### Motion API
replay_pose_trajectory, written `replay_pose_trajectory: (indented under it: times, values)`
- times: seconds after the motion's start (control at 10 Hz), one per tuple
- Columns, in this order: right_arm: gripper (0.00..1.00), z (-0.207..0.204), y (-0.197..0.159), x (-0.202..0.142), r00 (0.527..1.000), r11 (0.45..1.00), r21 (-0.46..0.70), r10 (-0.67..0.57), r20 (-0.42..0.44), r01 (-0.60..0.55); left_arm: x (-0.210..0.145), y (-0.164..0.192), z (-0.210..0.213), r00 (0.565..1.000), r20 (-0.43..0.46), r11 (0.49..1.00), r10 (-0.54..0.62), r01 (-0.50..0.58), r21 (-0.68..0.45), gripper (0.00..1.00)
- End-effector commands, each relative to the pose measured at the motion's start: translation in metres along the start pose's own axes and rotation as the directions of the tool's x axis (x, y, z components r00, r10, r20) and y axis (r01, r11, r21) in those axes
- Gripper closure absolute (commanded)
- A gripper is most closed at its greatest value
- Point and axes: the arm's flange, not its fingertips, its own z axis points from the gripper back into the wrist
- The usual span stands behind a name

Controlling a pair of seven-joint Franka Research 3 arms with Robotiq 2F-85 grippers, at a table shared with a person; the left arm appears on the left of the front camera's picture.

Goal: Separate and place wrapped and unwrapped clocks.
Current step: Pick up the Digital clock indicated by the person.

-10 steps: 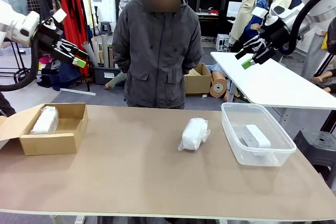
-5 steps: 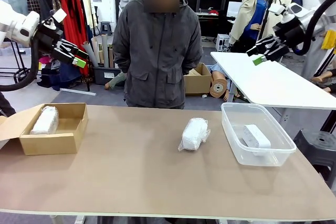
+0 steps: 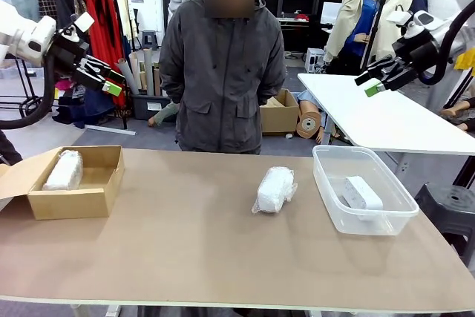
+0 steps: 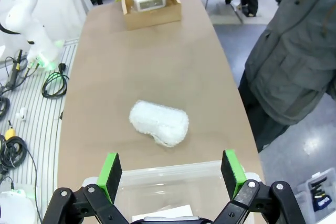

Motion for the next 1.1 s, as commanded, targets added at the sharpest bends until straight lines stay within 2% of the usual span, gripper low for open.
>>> replay_pose_trajectory:
  times: [0.0,1.0]
  values:
    - [0.0,0.0013,0.0008,0.0024,1.0,1.0,-0.006,0.005,-0.003,-0.005,0.0017,0.0003,0.0001,1.0,0.013,1.0,0.001,-0.001,0.005,0.0]
    - [0.0,0.0013,0.0008,0.0024,1.0,1.0,-0.006,0.005,-0.003,-0.005,0.0017,0.0003,0.0001,1.0,0.013,1.0,0.001,-0.001,0.005,0.0]
